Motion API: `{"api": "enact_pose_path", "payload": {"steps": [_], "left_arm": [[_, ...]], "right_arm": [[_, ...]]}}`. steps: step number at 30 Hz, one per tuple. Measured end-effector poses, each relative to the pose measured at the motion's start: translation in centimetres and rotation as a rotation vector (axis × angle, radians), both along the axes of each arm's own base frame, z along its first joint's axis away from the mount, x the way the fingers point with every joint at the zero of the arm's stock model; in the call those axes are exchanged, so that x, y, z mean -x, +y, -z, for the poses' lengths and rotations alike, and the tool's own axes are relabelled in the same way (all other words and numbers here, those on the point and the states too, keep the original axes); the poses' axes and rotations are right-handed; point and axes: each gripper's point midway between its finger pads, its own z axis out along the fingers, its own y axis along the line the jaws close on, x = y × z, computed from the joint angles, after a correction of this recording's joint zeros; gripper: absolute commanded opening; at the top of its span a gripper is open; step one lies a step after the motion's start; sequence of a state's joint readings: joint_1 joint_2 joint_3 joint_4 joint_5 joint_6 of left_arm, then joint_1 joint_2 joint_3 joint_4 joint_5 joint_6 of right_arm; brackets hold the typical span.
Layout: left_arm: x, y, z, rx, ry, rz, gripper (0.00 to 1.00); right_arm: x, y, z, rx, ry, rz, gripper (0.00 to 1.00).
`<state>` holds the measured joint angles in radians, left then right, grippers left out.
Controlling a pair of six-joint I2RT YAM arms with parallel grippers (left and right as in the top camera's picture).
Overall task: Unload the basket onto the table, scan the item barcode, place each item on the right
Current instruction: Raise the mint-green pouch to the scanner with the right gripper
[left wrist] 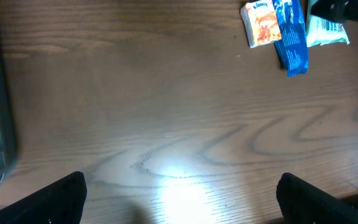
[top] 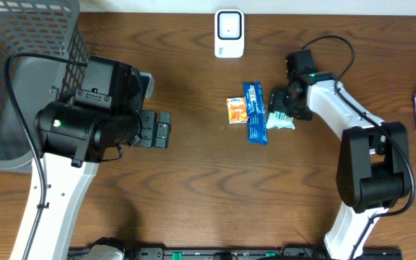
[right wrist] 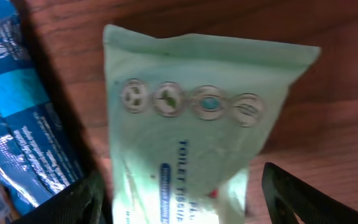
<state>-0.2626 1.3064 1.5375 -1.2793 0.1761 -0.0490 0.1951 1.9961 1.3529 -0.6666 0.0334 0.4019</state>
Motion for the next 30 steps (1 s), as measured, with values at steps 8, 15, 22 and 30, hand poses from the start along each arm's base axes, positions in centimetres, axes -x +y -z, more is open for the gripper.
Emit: {"api": "enact_pose_path", "payload": {"steps": [8,15,22,30], "left_arm": [[0.0,0.0,0.0,0.000,0.000,0.000,0.98],[0.0,0.0,0.0,0.000,0.000,0.000,0.98],[0.0,0.0,0.0,0.000,0.000,0.000,0.98],[0.0,0.0,0.0,0.000,0.000,0.000,0.98]], "right_arm": [[0.3,0.3,0.8,0.136,-0.005,-0.031,0.78],[0.0,-0.2,1.6,0.162,0.003,-0.018,0.44],[0.0,-0.4,1.1,0.183,0.023,-0.015,0.18],[-5.0,0.9,-3.0,0.143,-0.090,-0.020,0.20]]}}
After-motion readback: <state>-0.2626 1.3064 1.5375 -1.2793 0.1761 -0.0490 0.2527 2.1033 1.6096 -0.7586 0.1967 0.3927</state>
